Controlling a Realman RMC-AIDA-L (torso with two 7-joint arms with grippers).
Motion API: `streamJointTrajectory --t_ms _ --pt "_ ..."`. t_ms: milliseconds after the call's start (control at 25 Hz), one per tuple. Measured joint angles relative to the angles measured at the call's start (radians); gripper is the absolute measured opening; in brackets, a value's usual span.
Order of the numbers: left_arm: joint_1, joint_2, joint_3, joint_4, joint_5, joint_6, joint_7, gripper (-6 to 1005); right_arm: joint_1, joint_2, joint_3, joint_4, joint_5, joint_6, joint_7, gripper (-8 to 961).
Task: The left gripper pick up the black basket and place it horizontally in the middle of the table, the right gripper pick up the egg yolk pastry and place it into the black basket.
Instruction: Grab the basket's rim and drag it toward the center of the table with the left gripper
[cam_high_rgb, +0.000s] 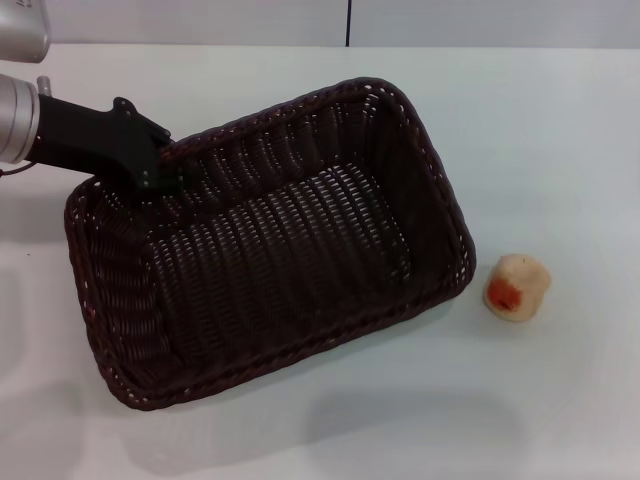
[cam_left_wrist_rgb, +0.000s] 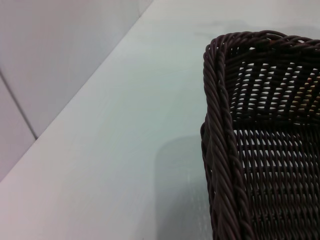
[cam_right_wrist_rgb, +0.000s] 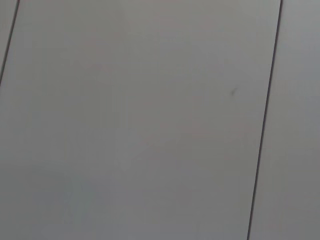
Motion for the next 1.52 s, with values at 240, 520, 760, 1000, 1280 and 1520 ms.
streamJointTrajectory --t_ms 240,520,760,1000,1280,1520 --pt "0.008 -0.009 0.012 0.001 0.011 0.027 -0.02 166 0.006 -0.002 0.002 -0.008 0.001 -0.005 -0.002 382" --pt "-0.003 -0.042 0.038 0.01 0.089 0.026 -0.012 166 0.001 -0.003 0.006 -0.005 -0.002 -0.005 -0.006 381" --pt "-0.015 -0.051 0.064 0.01 0.078 -0.016 0.024 172 0.0 -0.003 0.006 -0.003 -0.006 -0.01 -0.006 381" --pt "-0.027 -0.073 0.071 0.004 0.078 -0.031 0.067 181 -0.007 -0.003 0.004 -0.003 -0.007 -0.02 -0.007 381" --pt "-0.028 -0.078 0.093 0.003 0.086 -0.011 0.067 192 -0.011 -0.003 0.002 -0.006 -0.007 -0.032 -0.008 381" --pt "-0.015 -0.086 0.097 -0.012 0.087 0.022 0.012 201 -0.006 -0.003 0.003 -0.008 -0.007 -0.032 -0.008 382"
